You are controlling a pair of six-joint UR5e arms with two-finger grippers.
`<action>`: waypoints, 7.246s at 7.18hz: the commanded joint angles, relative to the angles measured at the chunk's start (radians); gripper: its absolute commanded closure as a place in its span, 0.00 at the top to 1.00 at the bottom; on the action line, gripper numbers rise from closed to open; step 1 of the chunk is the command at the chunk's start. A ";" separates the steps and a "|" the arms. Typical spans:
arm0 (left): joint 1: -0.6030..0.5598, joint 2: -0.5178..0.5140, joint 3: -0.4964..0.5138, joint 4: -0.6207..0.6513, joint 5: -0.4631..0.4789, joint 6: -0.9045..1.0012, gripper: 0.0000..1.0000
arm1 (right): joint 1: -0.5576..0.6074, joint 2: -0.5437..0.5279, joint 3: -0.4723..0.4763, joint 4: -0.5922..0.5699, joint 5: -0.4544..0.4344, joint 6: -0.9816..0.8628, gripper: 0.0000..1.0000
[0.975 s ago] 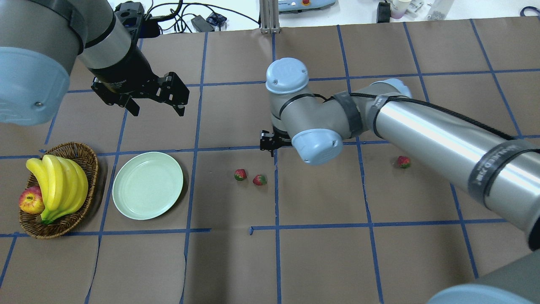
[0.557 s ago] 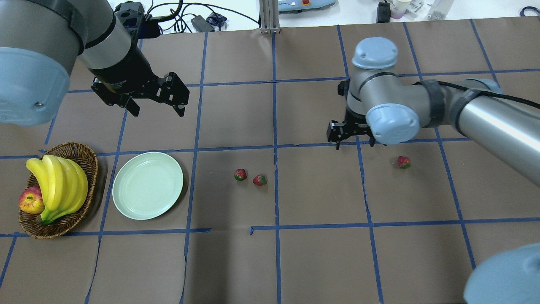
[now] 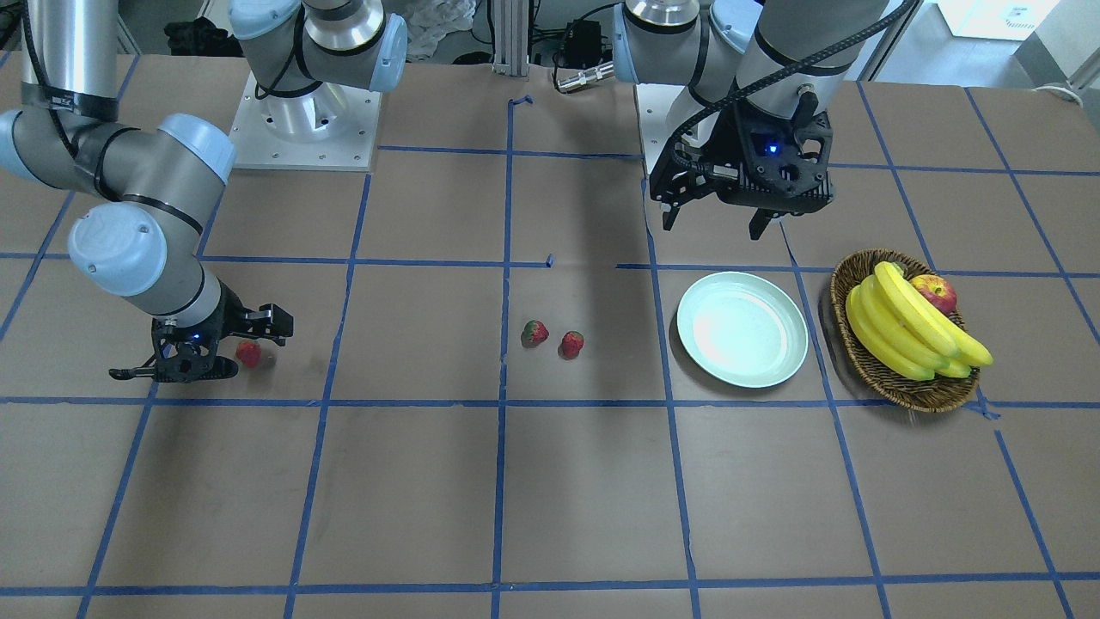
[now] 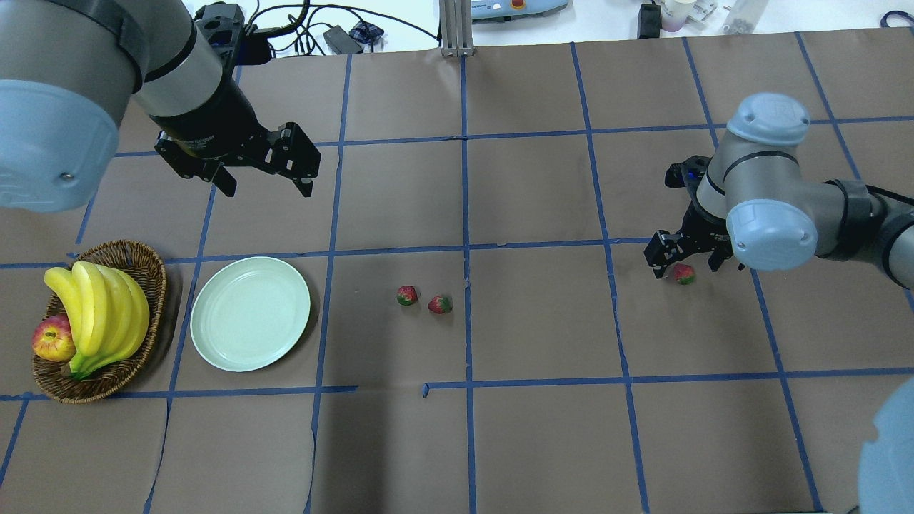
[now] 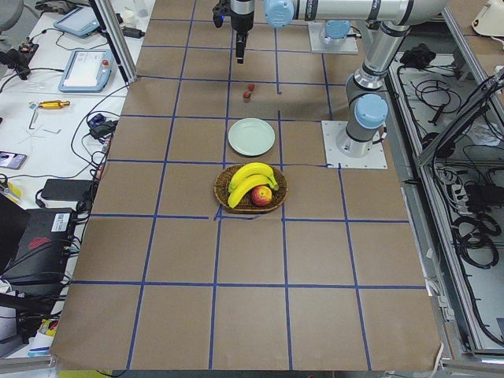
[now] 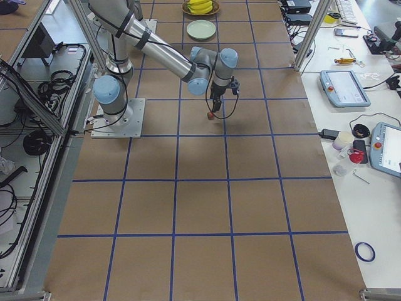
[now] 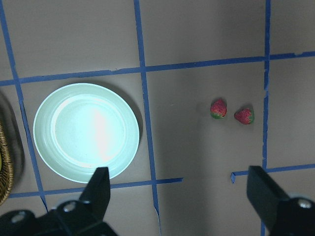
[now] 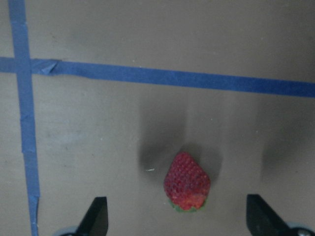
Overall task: Collect all strawberries into plate
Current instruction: 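Reach the right gripper back and grasp the last strawberry, then place the strawberry in the row and raise the right gripper away, then lower the left gripper onto the strawberry nearest the plate and grasp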
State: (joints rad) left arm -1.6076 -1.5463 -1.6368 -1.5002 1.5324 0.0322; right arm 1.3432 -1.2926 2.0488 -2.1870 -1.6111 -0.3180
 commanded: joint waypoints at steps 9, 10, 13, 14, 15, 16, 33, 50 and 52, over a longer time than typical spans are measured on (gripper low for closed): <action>0.000 0.000 0.000 0.000 -0.001 -0.002 1.00 | 0.316 0.015 -0.091 -0.142 0.158 0.493 0.00; 0.000 0.000 0.002 0.000 -0.001 -0.002 1.00 | 0.424 0.021 -0.114 -0.142 0.157 0.611 0.00; 0.000 0.000 0.002 0.000 0.000 0.002 1.00 | 0.705 0.148 -0.290 -0.166 0.183 0.953 0.00; 0.000 0.000 0.002 0.000 -0.001 0.002 1.00 | 0.756 0.211 -0.379 -0.166 0.183 1.032 0.00; 0.000 -0.001 0.002 0.000 -0.001 0.002 1.00 | 0.798 0.252 -0.428 -0.165 0.185 1.078 0.08; 0.000 -0.002 0.002 0.000 -0.001 0.000 1.00 | 0.818 0.268 -0.440 -0.166 0.200 1.083 0.08; -0.029 -0.031 -0.063 0.029 0.002 -0.005 0.99 | 0.246 -0.220 -0.446 0.555 0.113 0.412 1.00; -0.118 -0.363 -0.394 0.670 0.018 -0.153 0.47 | 0.251 -0.261 -0.501 0.671 -0.038 0.432 1.00; -0.120 -0.365 -0.397 0.666 0.015 -0.182 0.34 | 0.251 -0.261 -0.501 0.668 -0.039 0.432 1.00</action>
State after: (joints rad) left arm -1.7256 -1.9098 -2.0326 -0.8313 1.5494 -0.1351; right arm 1.5937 -1.5539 1.5473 -1.5167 -1.6502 0.1135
